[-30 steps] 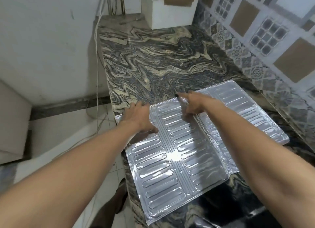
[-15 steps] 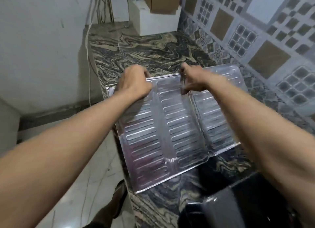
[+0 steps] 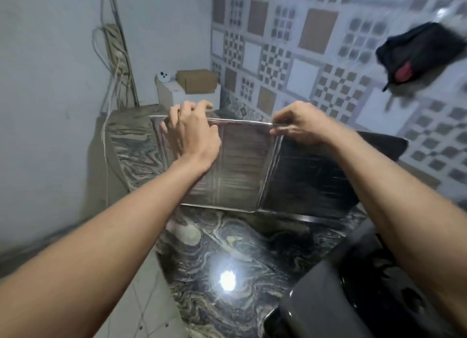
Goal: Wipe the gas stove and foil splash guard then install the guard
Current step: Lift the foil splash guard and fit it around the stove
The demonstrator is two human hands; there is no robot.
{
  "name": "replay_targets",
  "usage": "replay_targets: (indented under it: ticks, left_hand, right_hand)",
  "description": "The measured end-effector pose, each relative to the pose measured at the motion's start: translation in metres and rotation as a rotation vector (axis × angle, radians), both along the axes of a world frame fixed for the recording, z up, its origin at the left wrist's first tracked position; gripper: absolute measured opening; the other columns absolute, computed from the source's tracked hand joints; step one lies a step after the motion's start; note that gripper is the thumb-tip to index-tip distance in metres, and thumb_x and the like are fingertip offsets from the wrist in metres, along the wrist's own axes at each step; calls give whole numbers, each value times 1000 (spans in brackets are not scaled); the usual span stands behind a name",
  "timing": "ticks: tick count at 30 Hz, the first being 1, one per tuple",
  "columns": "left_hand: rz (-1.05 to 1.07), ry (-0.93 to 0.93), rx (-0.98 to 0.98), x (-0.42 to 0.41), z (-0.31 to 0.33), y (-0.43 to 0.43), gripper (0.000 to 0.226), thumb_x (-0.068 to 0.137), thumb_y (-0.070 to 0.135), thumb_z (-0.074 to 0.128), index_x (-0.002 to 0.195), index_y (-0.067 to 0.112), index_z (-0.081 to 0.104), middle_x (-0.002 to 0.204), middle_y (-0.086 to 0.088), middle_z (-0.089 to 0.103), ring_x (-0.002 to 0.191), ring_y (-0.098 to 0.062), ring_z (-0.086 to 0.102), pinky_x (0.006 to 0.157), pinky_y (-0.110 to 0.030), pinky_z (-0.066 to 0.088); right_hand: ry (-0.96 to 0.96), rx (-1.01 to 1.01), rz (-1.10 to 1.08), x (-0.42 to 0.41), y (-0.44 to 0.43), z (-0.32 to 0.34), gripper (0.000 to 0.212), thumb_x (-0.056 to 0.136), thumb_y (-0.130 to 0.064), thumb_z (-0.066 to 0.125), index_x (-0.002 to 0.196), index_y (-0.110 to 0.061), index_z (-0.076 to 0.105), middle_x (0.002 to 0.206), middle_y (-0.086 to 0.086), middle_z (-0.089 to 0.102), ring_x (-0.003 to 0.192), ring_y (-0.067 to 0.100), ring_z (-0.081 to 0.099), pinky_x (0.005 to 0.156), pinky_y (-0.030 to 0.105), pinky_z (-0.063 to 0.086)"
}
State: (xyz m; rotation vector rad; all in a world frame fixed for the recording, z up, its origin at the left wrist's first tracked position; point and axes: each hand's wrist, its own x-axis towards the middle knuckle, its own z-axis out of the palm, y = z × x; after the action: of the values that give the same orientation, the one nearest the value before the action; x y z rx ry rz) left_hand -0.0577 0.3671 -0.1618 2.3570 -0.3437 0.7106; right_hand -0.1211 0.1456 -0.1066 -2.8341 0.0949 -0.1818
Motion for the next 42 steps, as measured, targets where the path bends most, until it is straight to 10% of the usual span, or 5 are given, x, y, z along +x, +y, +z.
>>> replay_targets:
  ticks: [7,28,36,42]
  left_hand:
    - [-71,643,-485,-12,-13,-55,115,85,47,68,153,-3,-10,162,-30,0,151,-38,-1,120,-48,7]
    - [-206,803,-524,5,3,-109,162,52,56,90,147,9,-33,160,-28,-18,152,-36,1,121,-49,15]
    - [-220,897,-621,3,15,-117,144,68,30,85,147,16,-34,163,-20,-16,152,-34,9,120,-47,20]
    - [-172,952,-933,6,37,-110,95,80,32,56,157,15,3,154,-18,35,131,-42,48,109,-52,39]
  right_hand:
    - [81,68,-45,-9,-3,2,21,95,-17,63,113,-14,74,98,-5,71,95,12,63,86,26,45]
    - [158,291,-41,13,-32,11,17,96,-16,61,111,-15,69,107,6,71,104,18,63,77,22,44]
    - [140,243,-44,19,-35,8,15,96,-17,61,107,-15,70,108,3,69,100,15,62,83,29,43]
    - [20,-6,-86,21,-33,-10,41,93,-7,61,131,-23,57,117,-3,66,99,15,63,84,29,50]
